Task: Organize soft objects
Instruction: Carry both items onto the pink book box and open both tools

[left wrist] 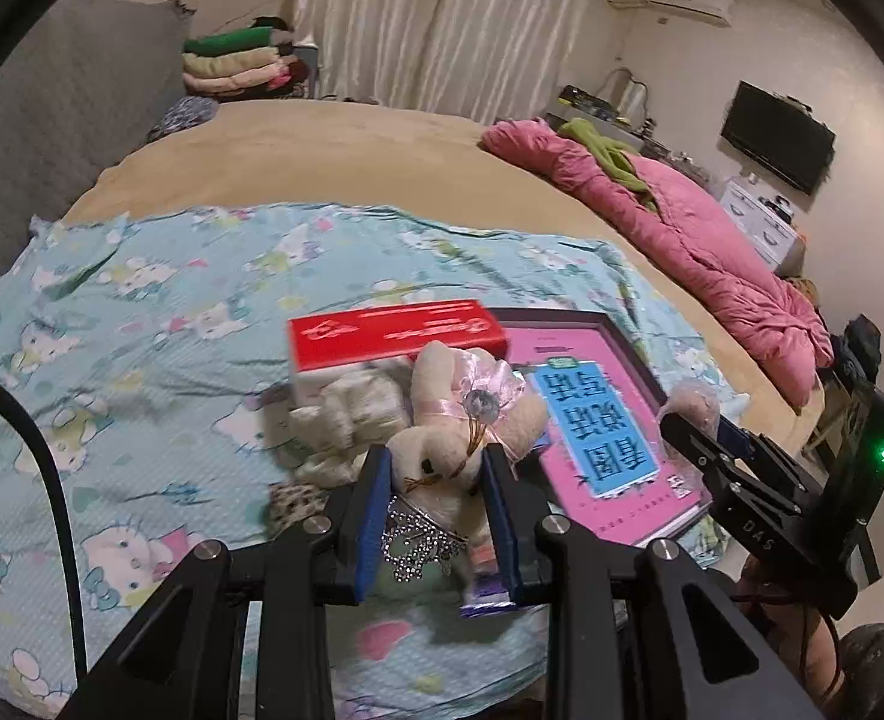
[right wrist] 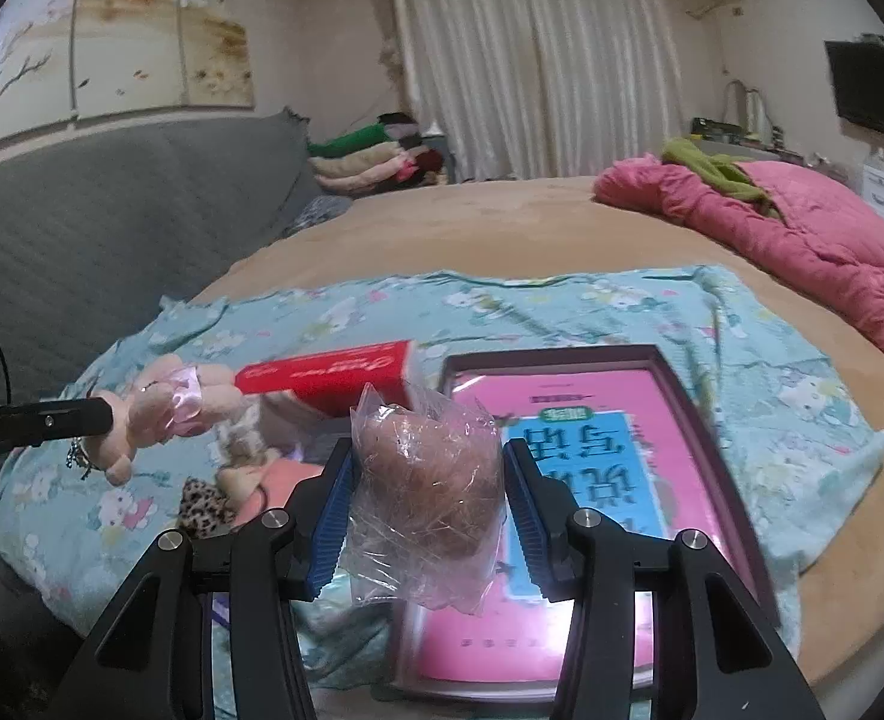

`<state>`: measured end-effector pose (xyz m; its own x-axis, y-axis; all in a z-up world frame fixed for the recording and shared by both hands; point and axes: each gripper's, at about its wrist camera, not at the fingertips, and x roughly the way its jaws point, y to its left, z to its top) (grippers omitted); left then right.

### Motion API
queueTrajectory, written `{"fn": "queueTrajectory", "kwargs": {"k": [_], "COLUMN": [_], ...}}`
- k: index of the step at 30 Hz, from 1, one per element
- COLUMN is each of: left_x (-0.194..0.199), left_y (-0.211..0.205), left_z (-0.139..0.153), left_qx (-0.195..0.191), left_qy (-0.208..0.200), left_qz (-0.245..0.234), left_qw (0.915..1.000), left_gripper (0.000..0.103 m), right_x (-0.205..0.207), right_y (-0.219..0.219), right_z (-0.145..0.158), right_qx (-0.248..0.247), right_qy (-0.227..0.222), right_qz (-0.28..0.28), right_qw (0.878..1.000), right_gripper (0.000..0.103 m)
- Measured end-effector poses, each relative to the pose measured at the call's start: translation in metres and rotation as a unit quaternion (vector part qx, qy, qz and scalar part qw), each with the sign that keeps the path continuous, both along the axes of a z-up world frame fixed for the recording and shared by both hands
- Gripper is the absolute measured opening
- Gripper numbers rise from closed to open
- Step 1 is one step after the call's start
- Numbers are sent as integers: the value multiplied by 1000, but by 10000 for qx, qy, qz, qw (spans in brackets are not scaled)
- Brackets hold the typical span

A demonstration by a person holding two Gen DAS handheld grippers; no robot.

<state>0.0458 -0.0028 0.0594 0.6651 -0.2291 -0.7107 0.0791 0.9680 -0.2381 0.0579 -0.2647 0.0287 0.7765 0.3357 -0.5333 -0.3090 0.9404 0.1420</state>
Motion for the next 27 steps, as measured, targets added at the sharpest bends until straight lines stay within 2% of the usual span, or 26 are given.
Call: {"fn": "queueTrajectory", "kwargs": {"k": [6,11,20,27], "left_x": [12,24,49,60], "left_y": [-40,-79,-145,-178], "left_z": [6,-4,-36,-63], "left_qx": [-12,50,357,734], "left_qy": [36,139,523,746], "left_qz": [-229,-527,-907,-1191], "left_qw": [9997,9985,9939,9874], "left_gripper": [31,31,31,31], "right_x": [0,5,17,29], "right_y": [-26,-48,-93,-103], "right_z": [5,0,-22,-44], "right_qx": [-96,-108,62,20], "right_qy": [-96,-57,431,982], "right_qz": [-469,-790,-1336,-1388], "right_qw": [9988,9968,9901,9854], "right_gripper": [50,50,50,50]}}
